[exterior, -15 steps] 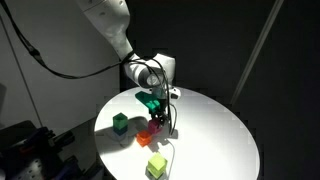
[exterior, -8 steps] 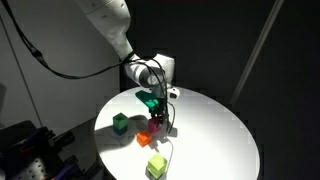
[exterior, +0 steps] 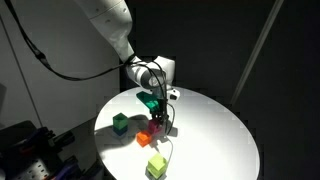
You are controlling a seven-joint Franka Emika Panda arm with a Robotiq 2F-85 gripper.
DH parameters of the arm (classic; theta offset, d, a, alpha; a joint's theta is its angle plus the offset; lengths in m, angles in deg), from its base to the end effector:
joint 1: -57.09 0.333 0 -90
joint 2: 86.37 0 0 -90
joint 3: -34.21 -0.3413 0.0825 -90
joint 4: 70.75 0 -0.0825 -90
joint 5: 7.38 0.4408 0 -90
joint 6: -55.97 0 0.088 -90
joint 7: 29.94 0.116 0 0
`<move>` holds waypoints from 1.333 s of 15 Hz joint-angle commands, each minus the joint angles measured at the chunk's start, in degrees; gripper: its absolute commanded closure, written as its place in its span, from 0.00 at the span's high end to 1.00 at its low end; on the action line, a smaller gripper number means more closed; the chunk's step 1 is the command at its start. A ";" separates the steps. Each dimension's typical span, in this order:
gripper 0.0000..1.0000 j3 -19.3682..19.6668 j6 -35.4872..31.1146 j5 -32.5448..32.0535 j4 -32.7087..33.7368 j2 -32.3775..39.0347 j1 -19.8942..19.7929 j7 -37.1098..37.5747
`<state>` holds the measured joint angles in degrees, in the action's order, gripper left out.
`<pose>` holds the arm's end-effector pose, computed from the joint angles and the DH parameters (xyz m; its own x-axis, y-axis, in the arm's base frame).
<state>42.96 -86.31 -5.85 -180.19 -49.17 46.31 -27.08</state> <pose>0.6257 -0.2217 0.1145 0.9239 -0.3772 -0.0644 -0.3719 -0.9248 0.0805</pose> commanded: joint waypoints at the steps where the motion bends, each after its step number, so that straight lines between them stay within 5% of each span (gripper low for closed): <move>1: 0.28 0.29 1.88 0.16 2.43 1.28 0.29 1.43; 20: 0.28 0.22 1.76 0.07 2.97 2.70 0.43 1.42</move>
<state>42.96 -85.98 -5.85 -178.39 -46.75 46.38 -26.64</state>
